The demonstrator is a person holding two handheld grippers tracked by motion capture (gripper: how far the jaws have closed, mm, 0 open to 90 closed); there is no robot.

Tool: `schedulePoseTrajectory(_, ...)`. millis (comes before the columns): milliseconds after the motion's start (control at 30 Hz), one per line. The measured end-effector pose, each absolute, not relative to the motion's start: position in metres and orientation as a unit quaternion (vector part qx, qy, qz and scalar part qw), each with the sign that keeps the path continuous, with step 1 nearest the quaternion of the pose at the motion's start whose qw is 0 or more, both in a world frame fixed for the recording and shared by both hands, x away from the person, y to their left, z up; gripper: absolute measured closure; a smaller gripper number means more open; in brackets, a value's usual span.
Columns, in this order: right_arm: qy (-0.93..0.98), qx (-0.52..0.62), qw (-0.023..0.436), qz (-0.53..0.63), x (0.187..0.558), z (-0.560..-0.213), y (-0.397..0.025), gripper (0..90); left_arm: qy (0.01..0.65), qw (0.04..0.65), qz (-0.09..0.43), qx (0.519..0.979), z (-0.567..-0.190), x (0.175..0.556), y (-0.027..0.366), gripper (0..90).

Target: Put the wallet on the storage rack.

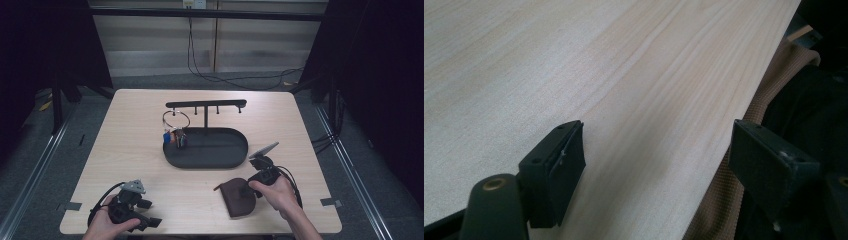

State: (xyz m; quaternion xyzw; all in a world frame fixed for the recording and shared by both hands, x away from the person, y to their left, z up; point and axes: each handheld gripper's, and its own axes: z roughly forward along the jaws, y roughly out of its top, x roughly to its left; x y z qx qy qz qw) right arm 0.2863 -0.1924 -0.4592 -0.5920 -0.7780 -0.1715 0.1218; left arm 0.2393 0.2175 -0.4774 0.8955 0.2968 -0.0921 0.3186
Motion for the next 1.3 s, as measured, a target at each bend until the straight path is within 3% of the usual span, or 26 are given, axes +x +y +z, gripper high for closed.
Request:
schedulePoseTrajectory(133,-0.781,-0.59,0.117,-0.168,0.287,-0.456,-0.192,60.6,0.295,0.317,-0.093,0.897,-0.478,0.239,0.217,22.5)
schedulePoseTrajectory(200,-0.784,-0.586,0.113,-0.17,0.288,-0.452,-0.192,67.4,0.296,0.315,-0.089,0.897,-0.478,0.239,0.216,22.5)
schedulePoseTrajectory(800,-0.814,-0.57,0.045,-0.106,0.29,-0.424,-0.182,69.1,0.293,0.316,-0.093,0.898,-0.479,0.238,0.214,22.1)
schedulePoseTrajectory(1167,-0.823,-0.561,0.025,-0.085,0.291,-0.415,-0.178,69.7,0.293,0.314,-0.088,0.899,-0.478,0.238,0.214,22.1)
schedulePoseTrajectory(1267,-0.82,-0.562,0.03,-0.102,0.291,-0.408,-0.18,82.1,0.293,0.312,-0.089,0.899,-0.478,0.238,0.214,22.1)
schedulePoseTrajectory(1300,-0.824,-0.558,0.023,-0.092,0.292,-0.404,-0.18,82.0,0.293,0.312,-0.09,0.899,-0.478,0.238,0.214,22.0)
